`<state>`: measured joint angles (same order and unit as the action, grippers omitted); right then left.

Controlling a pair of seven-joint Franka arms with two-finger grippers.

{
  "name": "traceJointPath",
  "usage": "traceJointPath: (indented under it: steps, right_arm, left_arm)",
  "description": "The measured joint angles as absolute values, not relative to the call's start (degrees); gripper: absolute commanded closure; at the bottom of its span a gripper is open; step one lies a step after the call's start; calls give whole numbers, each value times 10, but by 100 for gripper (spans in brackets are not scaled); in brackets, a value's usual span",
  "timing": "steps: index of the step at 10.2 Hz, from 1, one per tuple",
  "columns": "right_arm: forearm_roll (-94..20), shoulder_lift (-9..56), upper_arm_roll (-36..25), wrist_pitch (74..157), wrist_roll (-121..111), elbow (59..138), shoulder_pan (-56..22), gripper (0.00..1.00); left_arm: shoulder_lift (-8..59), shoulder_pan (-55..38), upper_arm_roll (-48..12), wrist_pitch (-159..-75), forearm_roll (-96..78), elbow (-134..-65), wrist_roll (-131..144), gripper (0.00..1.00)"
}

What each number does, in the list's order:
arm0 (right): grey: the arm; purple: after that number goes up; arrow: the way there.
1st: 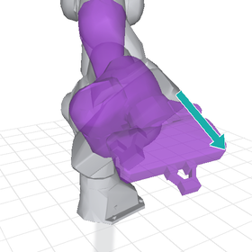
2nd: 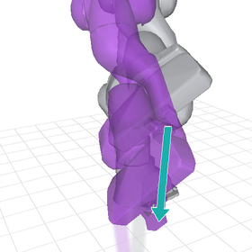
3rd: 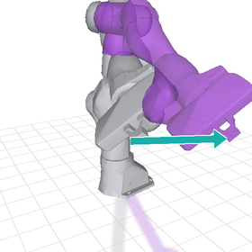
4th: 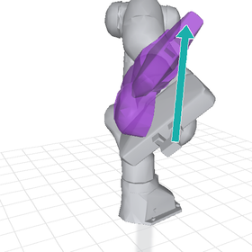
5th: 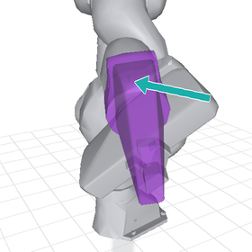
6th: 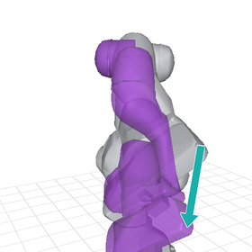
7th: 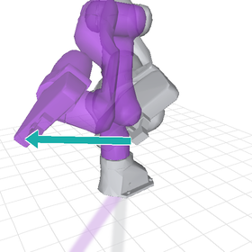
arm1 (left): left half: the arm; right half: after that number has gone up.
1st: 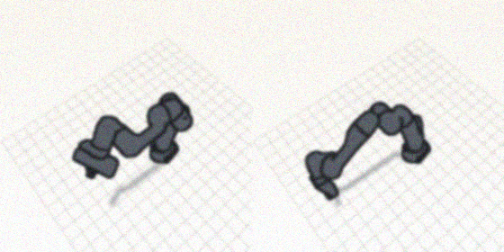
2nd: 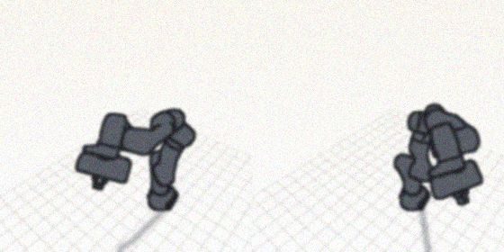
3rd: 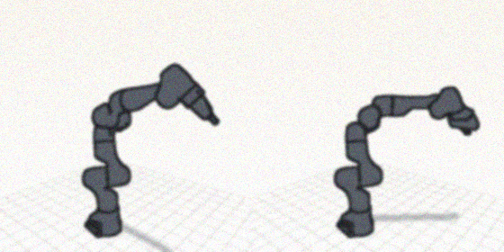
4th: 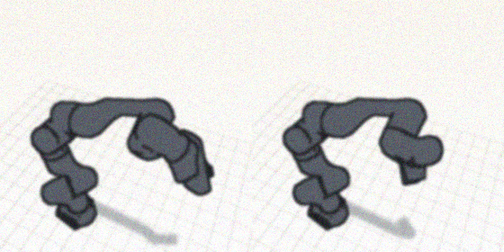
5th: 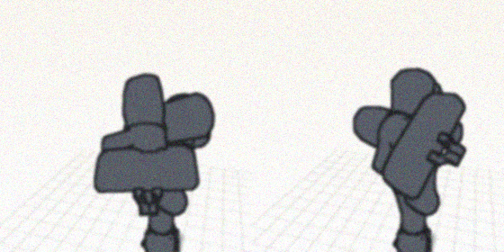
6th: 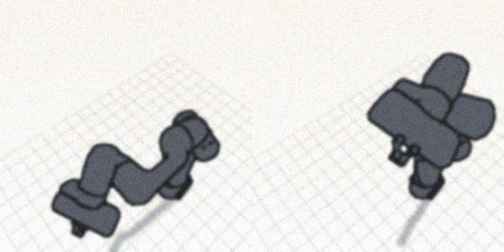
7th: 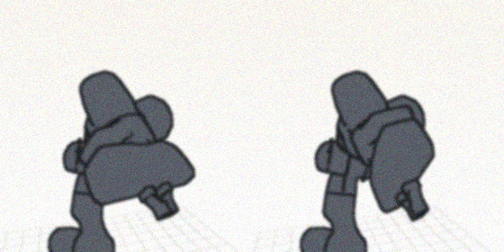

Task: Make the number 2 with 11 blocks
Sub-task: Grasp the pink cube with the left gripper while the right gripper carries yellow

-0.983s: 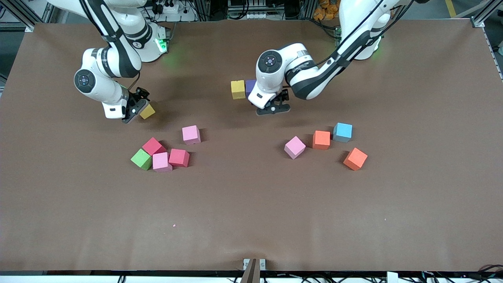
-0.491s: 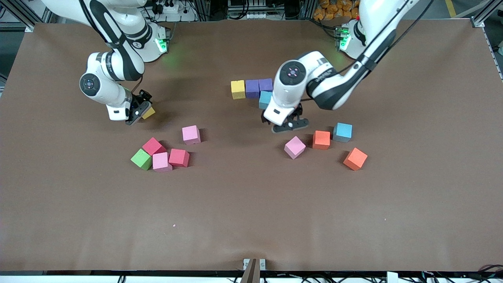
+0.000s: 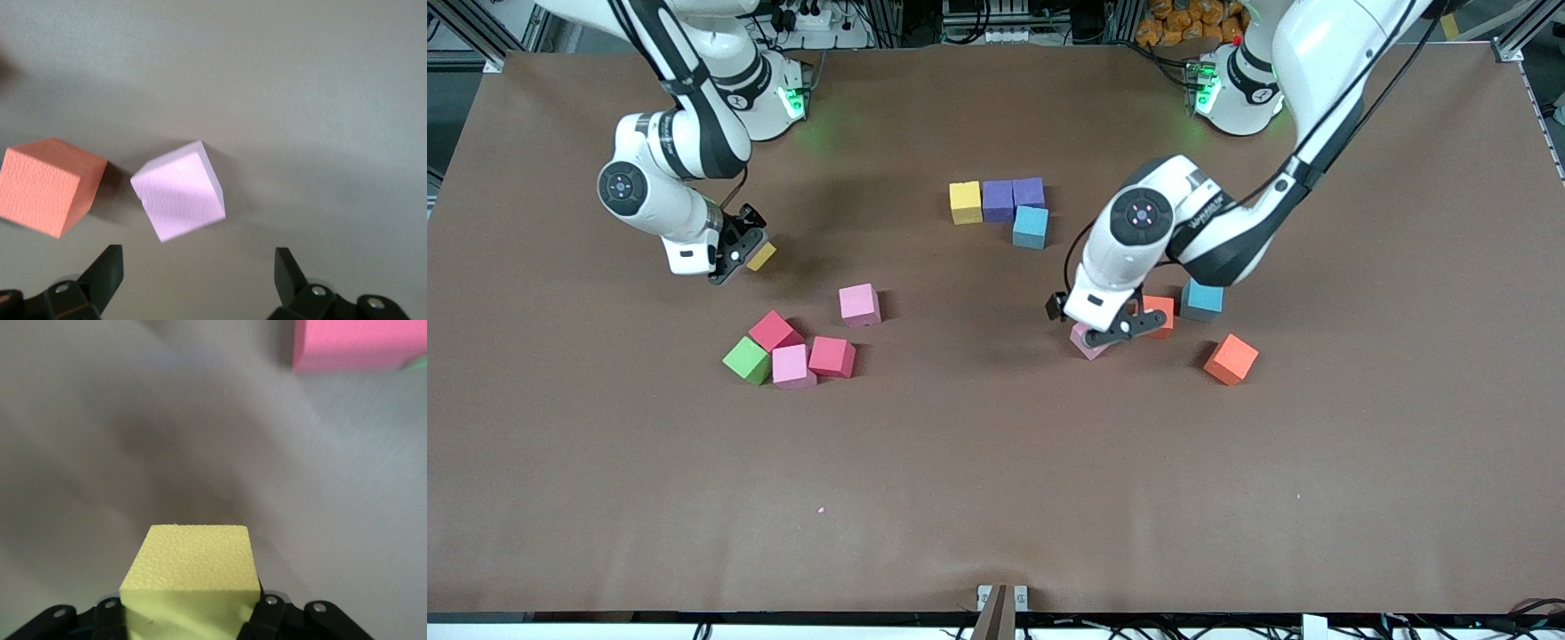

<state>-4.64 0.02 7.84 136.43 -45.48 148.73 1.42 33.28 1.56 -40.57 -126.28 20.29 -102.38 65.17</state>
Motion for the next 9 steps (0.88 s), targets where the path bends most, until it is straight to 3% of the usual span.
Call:
traceJointPath:
  steps: [2, 5, 9]
  right_arm:
    - [-52, -15, 85, 1321, -387, 1422, -25, 74]
    - [-58, 0, 98, 1313, -142, 1354, -150, 74]
    - [-61, 130, 100, 1318, 152, 1209, -285, 78]
  left_arm:
    - [357, 15, -384, -1263, 203, -1009, 651, 0]
    - [376, 15, -371, -1263, 203, -1001, 660, 0]
    - [383, 5, -371, -1260, 203, -998, 769, 0]
